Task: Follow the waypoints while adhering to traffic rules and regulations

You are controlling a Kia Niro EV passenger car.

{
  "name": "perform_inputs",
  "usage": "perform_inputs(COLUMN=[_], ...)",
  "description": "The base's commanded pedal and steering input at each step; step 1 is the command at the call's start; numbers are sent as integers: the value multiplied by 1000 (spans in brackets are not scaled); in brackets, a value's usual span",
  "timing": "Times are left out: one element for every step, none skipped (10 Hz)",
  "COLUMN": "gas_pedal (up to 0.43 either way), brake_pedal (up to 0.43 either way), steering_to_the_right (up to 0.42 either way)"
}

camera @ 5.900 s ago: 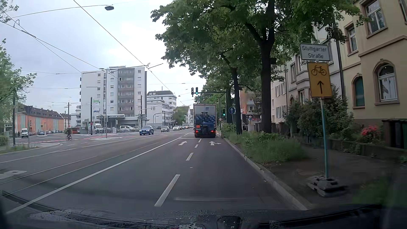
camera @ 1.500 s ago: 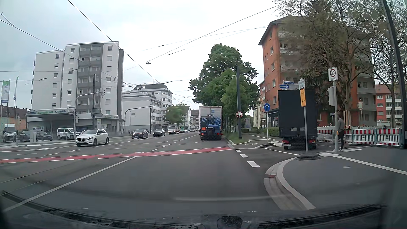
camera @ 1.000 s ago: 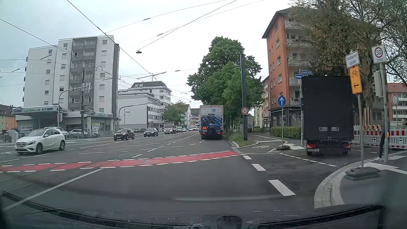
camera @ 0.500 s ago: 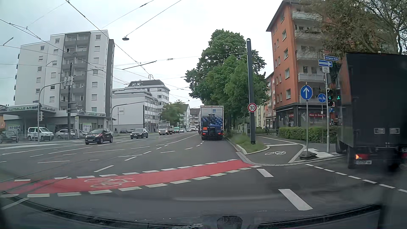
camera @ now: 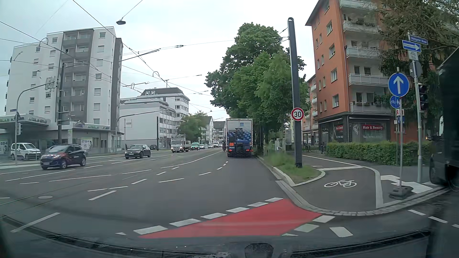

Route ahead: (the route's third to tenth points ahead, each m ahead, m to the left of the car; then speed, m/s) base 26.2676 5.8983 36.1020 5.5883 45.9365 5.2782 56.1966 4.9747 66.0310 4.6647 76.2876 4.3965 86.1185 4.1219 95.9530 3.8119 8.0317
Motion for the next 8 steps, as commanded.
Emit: perform_inputs(gas_pedal=[39, 39, 39, 39, 39, 39, 39, 39], brake_pedal=[0, 0, 0, 0, 0, 0, 0, 0], steering_to_the_right=[0, 0, -1, -1, 0, -1, -1, 0])
